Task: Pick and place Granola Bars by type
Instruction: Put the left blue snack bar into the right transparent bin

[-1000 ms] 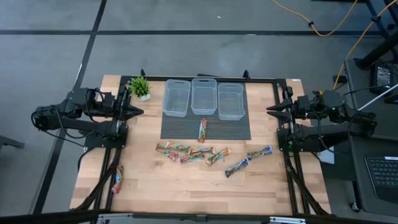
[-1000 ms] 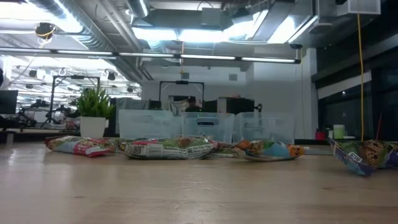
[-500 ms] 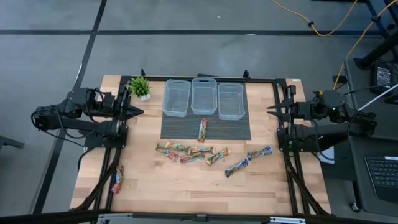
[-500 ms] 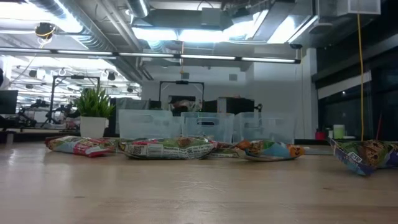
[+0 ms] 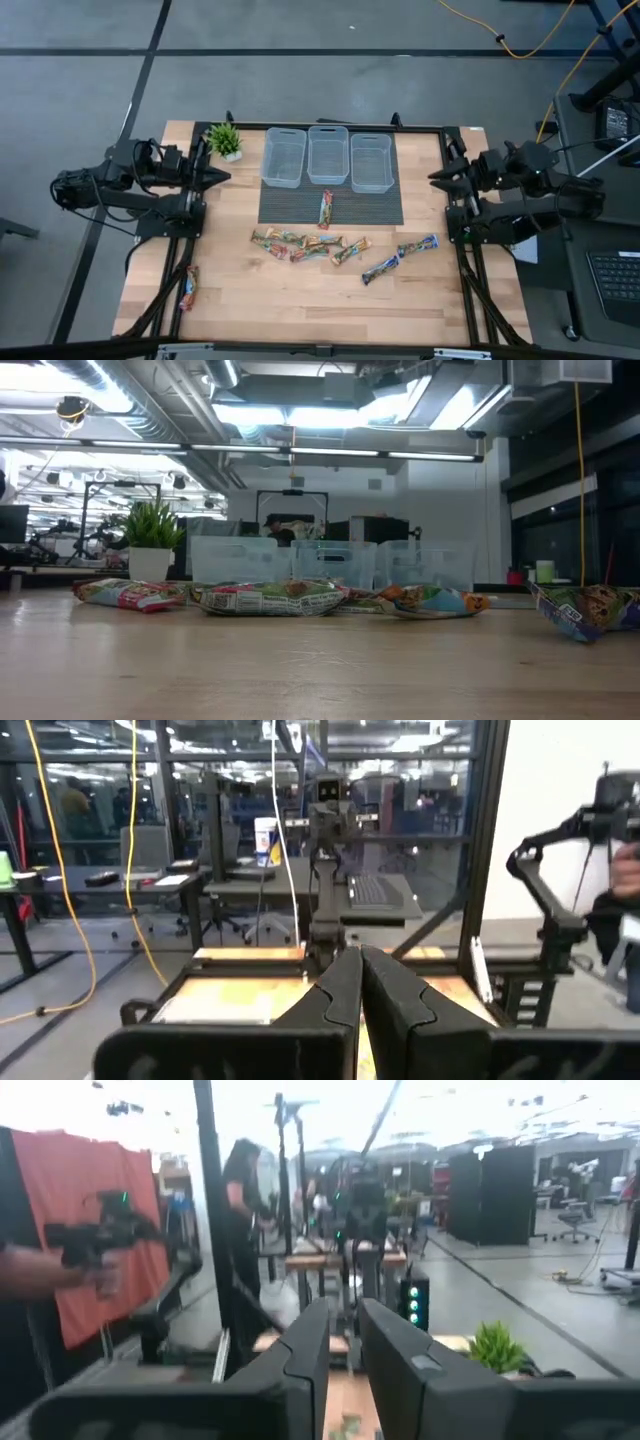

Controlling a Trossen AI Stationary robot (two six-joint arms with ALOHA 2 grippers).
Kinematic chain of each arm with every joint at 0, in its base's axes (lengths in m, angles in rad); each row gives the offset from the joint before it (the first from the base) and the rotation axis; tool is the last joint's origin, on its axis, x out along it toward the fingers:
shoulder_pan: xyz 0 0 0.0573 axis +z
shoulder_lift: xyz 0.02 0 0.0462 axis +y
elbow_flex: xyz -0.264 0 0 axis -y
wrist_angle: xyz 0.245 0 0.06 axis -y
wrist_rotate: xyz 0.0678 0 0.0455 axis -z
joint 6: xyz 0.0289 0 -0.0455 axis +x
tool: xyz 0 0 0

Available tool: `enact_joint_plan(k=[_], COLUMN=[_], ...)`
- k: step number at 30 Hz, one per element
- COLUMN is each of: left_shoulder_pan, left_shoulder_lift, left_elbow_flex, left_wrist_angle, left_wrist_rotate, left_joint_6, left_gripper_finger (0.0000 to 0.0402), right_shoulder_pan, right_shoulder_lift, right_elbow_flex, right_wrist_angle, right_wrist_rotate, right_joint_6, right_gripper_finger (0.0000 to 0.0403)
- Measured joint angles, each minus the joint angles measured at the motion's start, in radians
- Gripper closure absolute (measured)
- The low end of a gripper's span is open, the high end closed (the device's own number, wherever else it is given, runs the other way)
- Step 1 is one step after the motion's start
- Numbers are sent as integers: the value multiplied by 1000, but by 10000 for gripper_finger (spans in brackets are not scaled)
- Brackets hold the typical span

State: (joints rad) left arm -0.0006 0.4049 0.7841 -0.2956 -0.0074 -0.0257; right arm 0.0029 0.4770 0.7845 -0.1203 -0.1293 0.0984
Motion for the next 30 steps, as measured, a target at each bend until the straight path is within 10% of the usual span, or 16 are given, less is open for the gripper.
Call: enact_joint_plan(k=[30], left_shoulder_pan=[0], left_shoulder_lift=[-1], left_elbow_flex=[0], left_wrist_angle=[214], left_wrist_rotate=[-261], left_joint_6=[-111], left_gripper_finger=[396], right_shoulder_pan=[0], right_shoulder_lift=[65], right_elbow_flex=[0], right_wrist_angle=[113], right_wrist_rotate=[42], right_joint_6=[-33], right_gripper_finger=[337])
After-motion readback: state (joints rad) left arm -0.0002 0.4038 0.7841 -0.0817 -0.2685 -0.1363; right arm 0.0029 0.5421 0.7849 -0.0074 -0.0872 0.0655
